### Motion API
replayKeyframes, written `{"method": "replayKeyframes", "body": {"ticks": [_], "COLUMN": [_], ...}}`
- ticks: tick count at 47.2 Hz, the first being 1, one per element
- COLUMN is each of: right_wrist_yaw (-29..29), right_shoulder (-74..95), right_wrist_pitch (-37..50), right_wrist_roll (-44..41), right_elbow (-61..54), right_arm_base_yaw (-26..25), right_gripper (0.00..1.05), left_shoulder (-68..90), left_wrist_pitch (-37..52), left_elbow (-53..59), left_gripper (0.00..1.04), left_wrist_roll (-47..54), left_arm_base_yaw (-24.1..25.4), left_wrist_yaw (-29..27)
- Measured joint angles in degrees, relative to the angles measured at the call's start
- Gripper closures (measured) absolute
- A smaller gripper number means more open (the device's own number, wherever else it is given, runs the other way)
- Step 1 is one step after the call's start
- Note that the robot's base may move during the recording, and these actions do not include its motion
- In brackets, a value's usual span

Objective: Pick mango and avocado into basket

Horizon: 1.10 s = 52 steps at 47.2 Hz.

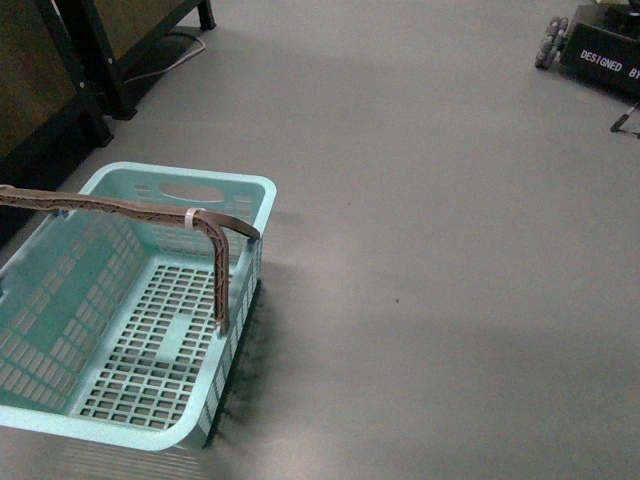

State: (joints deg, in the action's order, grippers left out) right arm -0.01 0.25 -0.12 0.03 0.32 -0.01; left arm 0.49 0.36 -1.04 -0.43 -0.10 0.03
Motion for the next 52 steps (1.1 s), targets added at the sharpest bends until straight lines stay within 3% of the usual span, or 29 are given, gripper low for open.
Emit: {"method": "replayKeyframes", "body": {"ticks": [10, 19, 23, 27, 32, 40, 52], "right_wrist_yaw": [0.0, 0.0, 0.0, 0.0, 0.0, 0.1, 0.1], "right_shoulder": [0.0, 0.0, 0.0, 0.0, 0.0, 0.0, 0.0], "right_wrist_pitch": [0.0, 0.0, 0.0, 0.0, 0.0, 0.0, 0.0], "right_wrist_roll": [0.0, 0.0, 0.0, 0.0, 0.0, 0.0, 0.0], "right_elbow": [0.0, 0.0, 0.0, 0.0, 0.0, 0.0, 0.0], "right_arm_base_yaw": [0.0, 0.0, 0.0, 0.0, 0.0, 0.0, 0.0], "right_gripper": [0.08, 0.08, 0.08, 0.08, 0.08, 0.08, 0.08], "left_shoulder": [-0.2, -0.2, 0.6, 9.2, 27.5, 64.1, 104.8], "left_wrist_pitch": [-0.2, -0.2, -1.3, -9.4, -1.3, 20.3, 34.1], "left_elbow": [0.0, 0.0, -0.3, -4.1, -7.7, -16.9, -29.1], "left_gripper": [1.00, 0.57, 0.42, 0.28, 0.07, 0.07, 0.07], "left_wrist_roll": [0.0, 0.0, -1.2, -10.6, -27.9, -46.2, -54.9], "left_arm_base_yaw": [0.0, 0.0, -0.8, -5.5, -5.3, 1.0, 0.7], "left_wrist_yaw": [0.0, 0.0, -1.4, -10.7, -7.7, 0.2, 4.8]}}
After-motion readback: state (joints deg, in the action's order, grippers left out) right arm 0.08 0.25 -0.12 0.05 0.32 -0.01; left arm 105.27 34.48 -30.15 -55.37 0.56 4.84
